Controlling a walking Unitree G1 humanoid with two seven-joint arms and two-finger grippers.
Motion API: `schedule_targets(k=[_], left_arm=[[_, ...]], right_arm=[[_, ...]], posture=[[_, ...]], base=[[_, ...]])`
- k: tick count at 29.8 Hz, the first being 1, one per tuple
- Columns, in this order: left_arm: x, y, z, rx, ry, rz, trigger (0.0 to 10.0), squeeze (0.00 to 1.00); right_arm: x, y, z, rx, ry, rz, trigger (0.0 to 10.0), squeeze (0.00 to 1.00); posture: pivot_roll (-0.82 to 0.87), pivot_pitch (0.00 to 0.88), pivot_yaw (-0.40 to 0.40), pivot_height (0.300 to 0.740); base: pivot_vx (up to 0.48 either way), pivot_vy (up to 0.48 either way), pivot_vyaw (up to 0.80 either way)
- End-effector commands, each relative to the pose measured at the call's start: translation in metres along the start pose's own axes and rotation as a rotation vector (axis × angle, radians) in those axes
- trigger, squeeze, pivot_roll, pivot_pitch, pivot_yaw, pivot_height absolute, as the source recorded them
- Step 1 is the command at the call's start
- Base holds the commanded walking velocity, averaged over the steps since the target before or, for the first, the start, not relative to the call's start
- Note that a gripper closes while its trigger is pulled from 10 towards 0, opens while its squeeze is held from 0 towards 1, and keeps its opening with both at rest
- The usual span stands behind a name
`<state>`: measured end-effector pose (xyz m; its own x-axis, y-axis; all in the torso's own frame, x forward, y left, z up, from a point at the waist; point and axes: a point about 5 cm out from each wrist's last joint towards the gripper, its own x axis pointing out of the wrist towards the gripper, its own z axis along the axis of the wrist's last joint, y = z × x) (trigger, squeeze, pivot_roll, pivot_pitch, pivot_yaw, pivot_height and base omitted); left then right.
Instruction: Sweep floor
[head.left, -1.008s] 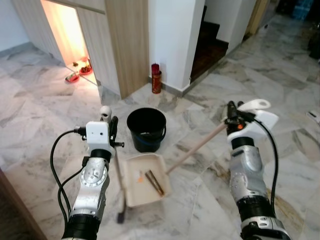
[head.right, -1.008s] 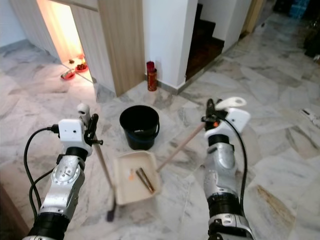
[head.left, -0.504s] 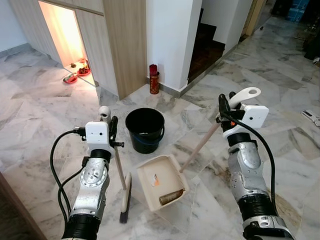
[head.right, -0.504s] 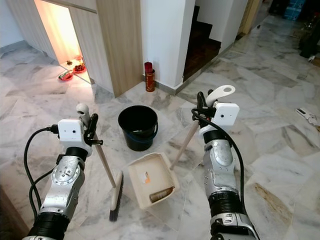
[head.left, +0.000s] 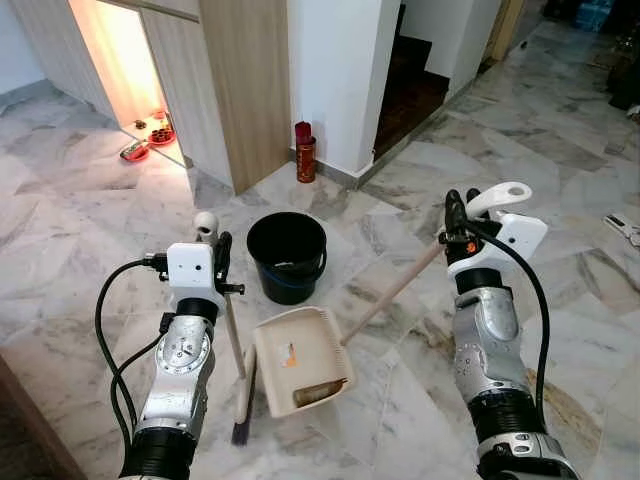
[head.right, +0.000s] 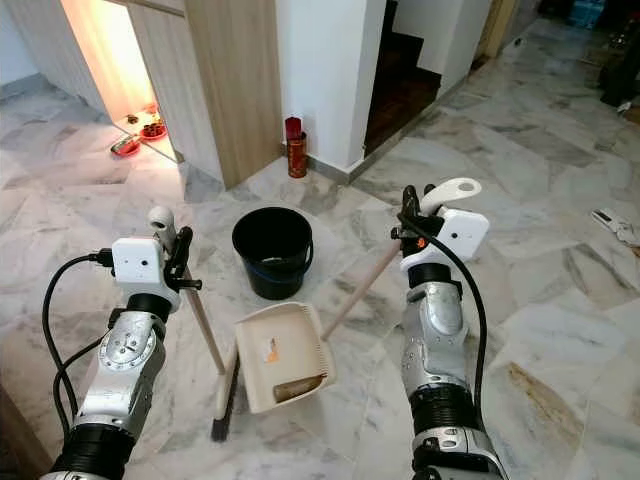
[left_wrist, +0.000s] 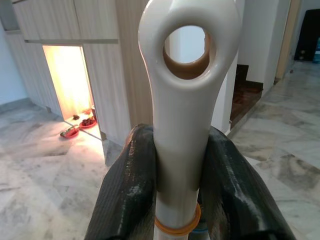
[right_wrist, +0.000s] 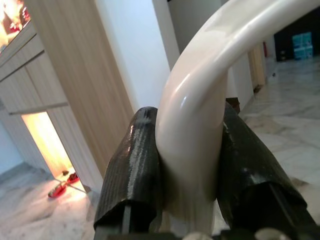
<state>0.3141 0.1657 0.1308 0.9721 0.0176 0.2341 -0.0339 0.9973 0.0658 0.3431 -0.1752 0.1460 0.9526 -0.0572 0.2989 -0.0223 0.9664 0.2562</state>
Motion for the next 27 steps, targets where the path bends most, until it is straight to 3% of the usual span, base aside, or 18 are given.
schedule_targets(k=[1, 12, 17, 27], left_arm=[[0.003, 0.005, 0.012, 0.014, -0.06, 0.018, 10.0, 0.0], [0.0, 0.01, 0.011, 0.025, -0.06, 0.05, 10.0, 0.0], [0.0, 0.009, 0.011, 0.024, -0.062, 0.056, 10.0, 0.0], [-0.001, 0.01, 0.011, 0.024, -0.065, 0.065, 10.0, 0.0]], right_arm=[[0.007, 0.003, 0.012, 0.043, -0.056, -0.015, 10.0, 0.0], [0.016, 0.006, 0.041, 0.09, -0.223, -0.038, 10.0, 0.0], [0.023, 0.01, 0.06, 0.033, -0.305, -0.006, 10.0, 0.0], [0.03, 0.022, 0.083, 0.025, -0.422, 0.048, 10.0, 0.0]], posture=[[0.05, 0.0, 0.009, 0.74], [0.05, 0.0, 0.009, 0.74], [0.05, 0.0, 0.009, 0.74], [0.05, 0.0, 0.015, 0.74]], base=[[0.0, 0.0, 0.0], [0.0, 0.0, 0.0], [0.0, 0.0, 0.0], [0.0, 0.0, 0.0]])
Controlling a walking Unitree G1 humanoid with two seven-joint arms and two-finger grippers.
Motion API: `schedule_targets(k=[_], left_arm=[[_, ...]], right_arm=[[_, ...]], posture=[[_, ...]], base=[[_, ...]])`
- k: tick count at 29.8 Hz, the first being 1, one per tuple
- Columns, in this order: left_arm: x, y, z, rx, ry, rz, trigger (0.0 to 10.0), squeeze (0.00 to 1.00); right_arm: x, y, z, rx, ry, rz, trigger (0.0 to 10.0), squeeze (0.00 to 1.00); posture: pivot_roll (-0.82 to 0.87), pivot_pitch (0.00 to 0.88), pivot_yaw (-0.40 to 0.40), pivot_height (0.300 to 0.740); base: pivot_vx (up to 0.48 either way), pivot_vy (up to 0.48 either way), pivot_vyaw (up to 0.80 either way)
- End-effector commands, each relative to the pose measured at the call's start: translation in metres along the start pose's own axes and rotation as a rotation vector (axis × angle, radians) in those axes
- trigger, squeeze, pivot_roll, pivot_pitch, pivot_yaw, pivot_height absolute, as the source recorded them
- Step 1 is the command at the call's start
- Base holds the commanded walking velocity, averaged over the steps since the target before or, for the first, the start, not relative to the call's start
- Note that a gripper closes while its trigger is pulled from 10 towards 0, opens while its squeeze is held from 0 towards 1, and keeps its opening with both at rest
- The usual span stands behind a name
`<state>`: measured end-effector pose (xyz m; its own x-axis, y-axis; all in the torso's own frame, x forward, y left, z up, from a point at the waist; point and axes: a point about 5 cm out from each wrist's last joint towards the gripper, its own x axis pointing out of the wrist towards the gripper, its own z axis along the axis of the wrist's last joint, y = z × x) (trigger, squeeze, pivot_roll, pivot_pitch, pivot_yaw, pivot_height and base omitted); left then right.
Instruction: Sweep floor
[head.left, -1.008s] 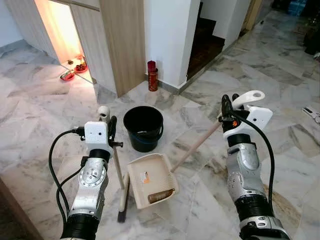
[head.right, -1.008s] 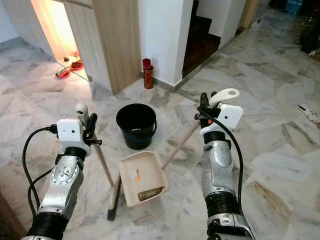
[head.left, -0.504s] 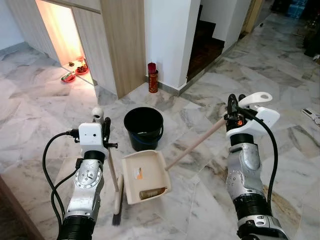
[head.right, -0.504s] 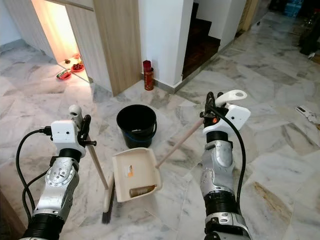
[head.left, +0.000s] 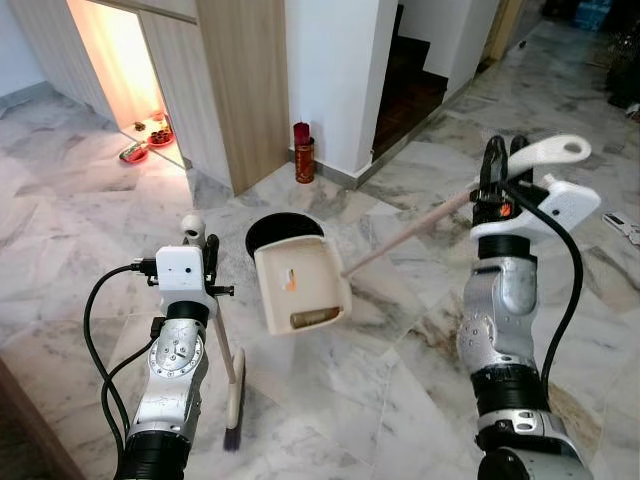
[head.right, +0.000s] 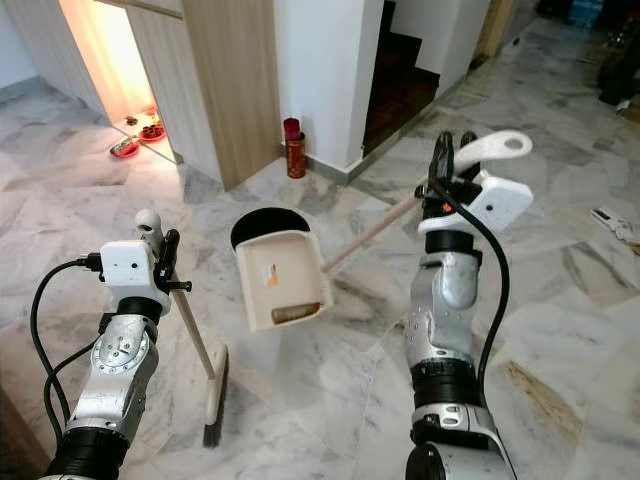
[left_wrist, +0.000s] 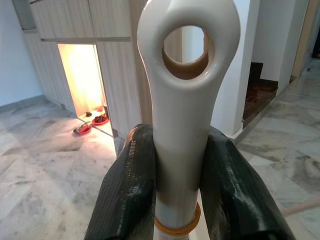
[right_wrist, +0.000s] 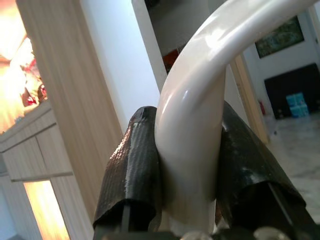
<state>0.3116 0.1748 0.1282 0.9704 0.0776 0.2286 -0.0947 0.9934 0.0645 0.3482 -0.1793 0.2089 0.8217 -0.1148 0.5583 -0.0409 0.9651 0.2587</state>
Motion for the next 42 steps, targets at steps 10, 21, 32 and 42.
schedule_targets(k=[10, 21, 32, 42], left_arm=[[0.004, 0.001, 0.015, 0.012, -0.078, 0.0, 10.0, 0.0], [0.001, -0.001, 0.012, 0.014, -0.062, -0.004, 10.0, 0.0], [-0.002, 0.009, 0.008, 0.029, -0.045, 0.026, 10.0, 0.0], [-0.012, 0.03, -0.001, 0.079, -0.002, 0.091, 10.0, 0.0]], right_arm=[[0.014, 0.013, 0.022, 0.033, -0.129, 0.026, 10.0, 0.0], [0.011, 0.015, 0.018, 0.034, -0.108, 0.04, 10.0, 0.0], [0.012, 0.015, 0.017, 0.035, -0.099, 0.048, 10.0, 0.0], [0.009, 0.017, 0.016, 0.037, -0.089, 0.051, 10.0, 0.0]], posture=[[0.06, 0.0, 0.017, 0.74], [0.06, 0.0, 0.015, 0.74], [0.06, 0.0, 0.008, 0.74], [0.06, 0.0, 0.003, 0.74]], base=[[0.181, 0.0, 0.0], [0.3, 0.0, 0.0], [0.323, 0.0, 0.0], [0.327, 0.0, 0.0]])
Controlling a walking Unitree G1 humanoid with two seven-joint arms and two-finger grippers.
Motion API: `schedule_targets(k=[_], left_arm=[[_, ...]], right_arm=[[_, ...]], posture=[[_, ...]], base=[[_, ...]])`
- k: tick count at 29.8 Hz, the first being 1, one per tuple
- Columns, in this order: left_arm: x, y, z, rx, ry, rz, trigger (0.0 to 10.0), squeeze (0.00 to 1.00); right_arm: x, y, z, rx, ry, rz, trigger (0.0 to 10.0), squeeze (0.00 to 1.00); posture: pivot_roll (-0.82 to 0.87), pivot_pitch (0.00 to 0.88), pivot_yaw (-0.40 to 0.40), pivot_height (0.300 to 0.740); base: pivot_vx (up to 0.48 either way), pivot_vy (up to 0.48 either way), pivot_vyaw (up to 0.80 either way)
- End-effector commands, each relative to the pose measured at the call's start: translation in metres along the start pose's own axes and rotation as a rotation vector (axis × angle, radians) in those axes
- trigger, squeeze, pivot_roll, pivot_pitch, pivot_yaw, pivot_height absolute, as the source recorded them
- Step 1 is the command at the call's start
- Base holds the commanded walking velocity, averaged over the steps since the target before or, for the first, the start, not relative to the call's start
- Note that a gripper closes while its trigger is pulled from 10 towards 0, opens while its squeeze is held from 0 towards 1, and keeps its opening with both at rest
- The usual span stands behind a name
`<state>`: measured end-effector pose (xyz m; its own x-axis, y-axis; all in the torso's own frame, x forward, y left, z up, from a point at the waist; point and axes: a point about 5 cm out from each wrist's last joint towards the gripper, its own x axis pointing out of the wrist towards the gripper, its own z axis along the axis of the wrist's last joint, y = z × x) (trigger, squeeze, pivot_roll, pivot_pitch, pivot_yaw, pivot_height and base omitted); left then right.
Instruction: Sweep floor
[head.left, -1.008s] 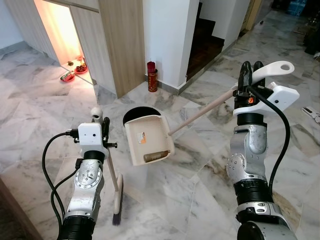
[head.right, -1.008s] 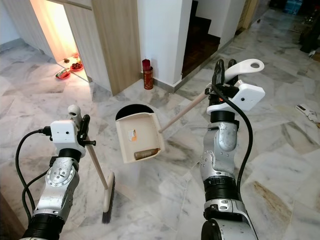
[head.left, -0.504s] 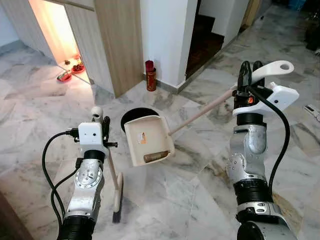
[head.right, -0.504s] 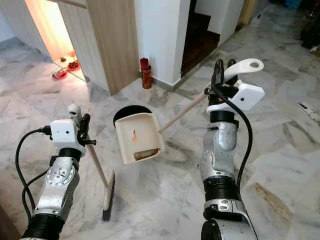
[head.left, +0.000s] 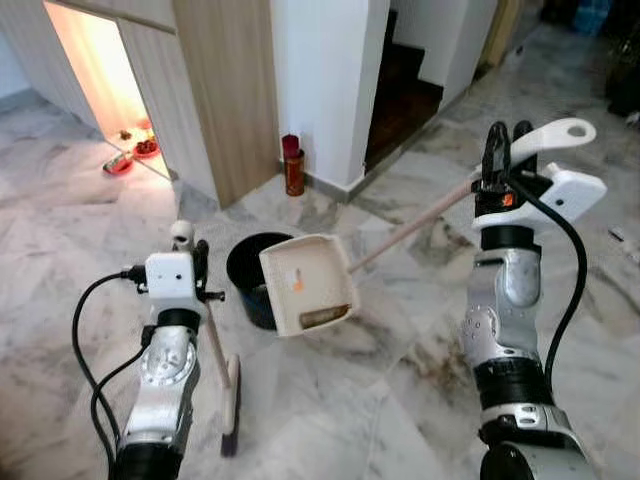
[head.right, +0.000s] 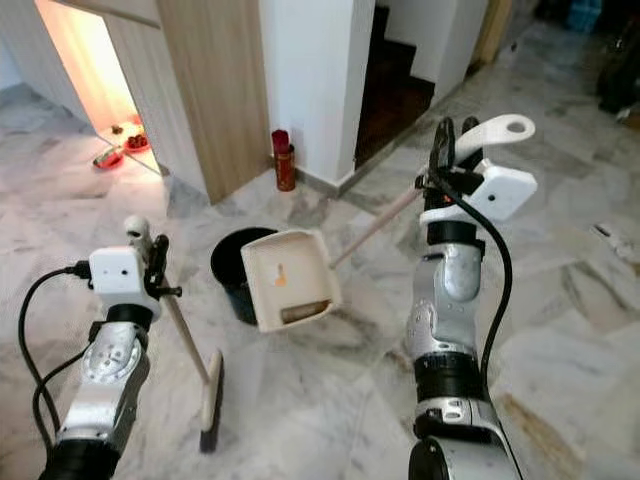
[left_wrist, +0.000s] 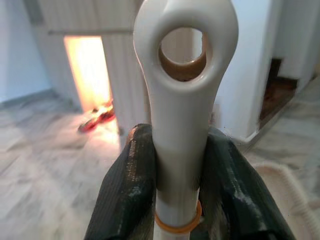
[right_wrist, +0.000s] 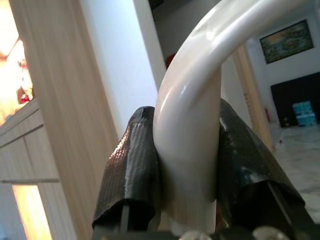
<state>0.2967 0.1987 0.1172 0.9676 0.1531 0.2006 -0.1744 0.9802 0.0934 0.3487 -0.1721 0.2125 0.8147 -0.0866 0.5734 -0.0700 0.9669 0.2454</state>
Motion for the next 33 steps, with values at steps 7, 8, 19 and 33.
schedule_targets(k=[7, 8, 19, 33], left_arm=[[0.0, 0.018, 0.002, 0.053, -0.013, 0.06, 10.0, 0.0], [-0.001, 0.019, 0.002, 0.054, -0.011, 0.061, 10.0, 0.0], [-0.001, 0.017, 0.001, 0.055, 0.004, 0.064, 10.0, 0.0], [-0.001, 0.029, 0.002, 0.077, 0.004, 0.095, 10.0, 0.0]], right_arm=[[0.008, 0.009, 0.012, -0.008, -0.054, 0.032, 10.0, 0.0], [0.008, 0.008, 0.011, -0.009, -0.05, 0.032, 10.0, 0.0], [0.007, 0.009, 0.005, 0.005, -0.012, 0.023, 10.0, 0.0], [0.008, 0.007, 0.005, 0.008, -0.01, 0.021, 10.0, 0.0]], posture=[[0.06, 0.0, -0.005, 0.74], [0.06, 0.0, -0.005, 0.74], [0.07, 0.0, -0.013, 0.74], [0.08, 0.0, -0.017, 0.74]], base=[[0.332, 0.0, 0.06], [0.334, 0.0, 0.66], [0.334, 0.0, 0.12], [0.335, 0.0, 0.0]])
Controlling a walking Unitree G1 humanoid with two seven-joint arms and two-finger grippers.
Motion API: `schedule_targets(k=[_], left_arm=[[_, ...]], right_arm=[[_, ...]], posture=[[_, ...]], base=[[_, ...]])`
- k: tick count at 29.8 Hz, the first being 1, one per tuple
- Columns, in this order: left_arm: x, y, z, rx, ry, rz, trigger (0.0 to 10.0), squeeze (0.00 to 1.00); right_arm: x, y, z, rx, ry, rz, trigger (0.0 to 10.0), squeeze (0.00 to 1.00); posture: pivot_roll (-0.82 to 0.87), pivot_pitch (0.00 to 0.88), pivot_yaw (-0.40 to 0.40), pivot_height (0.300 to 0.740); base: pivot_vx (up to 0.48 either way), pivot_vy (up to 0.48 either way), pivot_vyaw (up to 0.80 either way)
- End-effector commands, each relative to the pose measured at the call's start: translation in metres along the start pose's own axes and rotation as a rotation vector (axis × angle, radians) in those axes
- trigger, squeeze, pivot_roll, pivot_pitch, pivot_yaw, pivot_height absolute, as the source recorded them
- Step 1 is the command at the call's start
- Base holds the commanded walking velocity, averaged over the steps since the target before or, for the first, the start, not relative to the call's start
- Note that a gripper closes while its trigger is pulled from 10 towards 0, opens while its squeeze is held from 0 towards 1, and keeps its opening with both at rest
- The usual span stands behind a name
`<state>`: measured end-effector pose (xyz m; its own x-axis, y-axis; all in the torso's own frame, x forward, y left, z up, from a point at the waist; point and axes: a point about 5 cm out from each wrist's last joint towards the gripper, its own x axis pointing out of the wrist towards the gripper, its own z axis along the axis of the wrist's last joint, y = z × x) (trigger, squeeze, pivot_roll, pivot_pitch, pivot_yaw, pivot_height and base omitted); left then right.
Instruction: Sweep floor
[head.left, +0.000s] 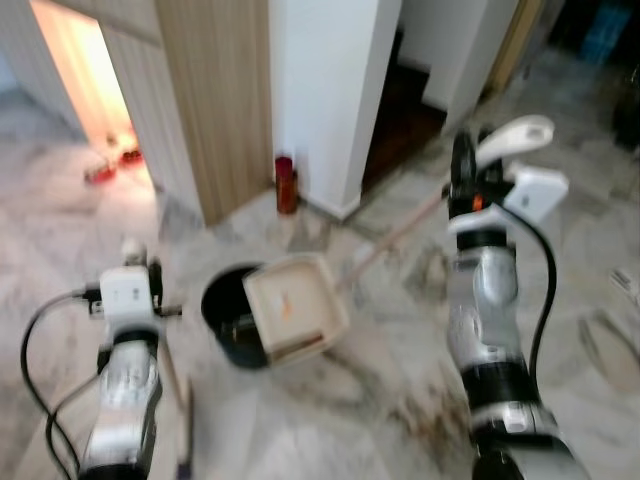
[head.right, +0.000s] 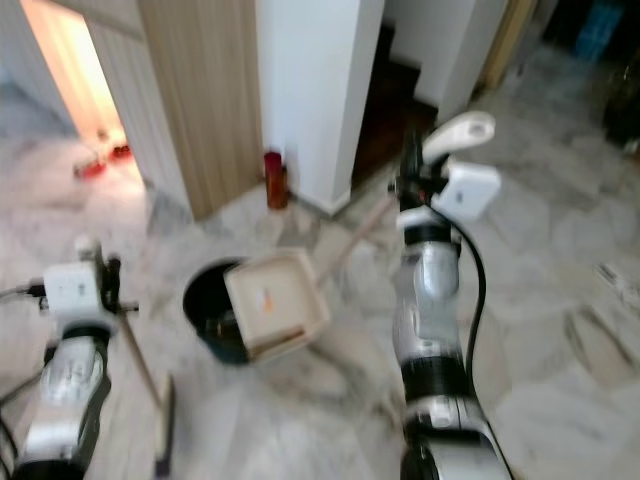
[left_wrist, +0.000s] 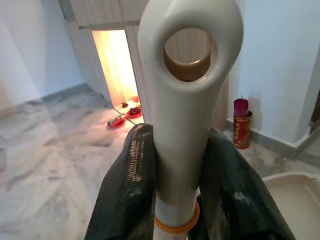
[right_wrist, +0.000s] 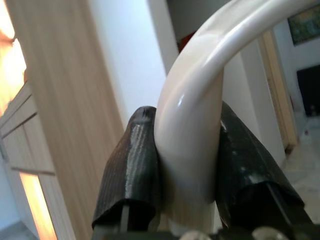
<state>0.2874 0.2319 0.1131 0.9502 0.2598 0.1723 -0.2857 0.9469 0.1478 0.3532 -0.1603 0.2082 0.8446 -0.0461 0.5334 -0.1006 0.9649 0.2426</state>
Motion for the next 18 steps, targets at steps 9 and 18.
schedule_targets(k=[9, 18], left_arm=[[0.0039, -0.0045, 0.0099, -0.001, -0.043, -0.005, 10.0, 0.0], [0.003, -0.001, 0.0097, 0.003, -0.045, 0.004, 10.0, 0.0]], right_arm=[[0.0091, -0.0007, 0.0126, -0.003, -0.064, 0.0, 10.0, 0.0], [0.0091, -0.0012, 0.011, 0.017, -0.061, -0.009, 10.0, 0.0]], posture=[[0.09, 0.0, -0.022, 0.74], [0.1, 0.0, -0.025, 0.74]], base=[[0.335, 0.0, 0.0], [0.335, 0.0, 0.0]])
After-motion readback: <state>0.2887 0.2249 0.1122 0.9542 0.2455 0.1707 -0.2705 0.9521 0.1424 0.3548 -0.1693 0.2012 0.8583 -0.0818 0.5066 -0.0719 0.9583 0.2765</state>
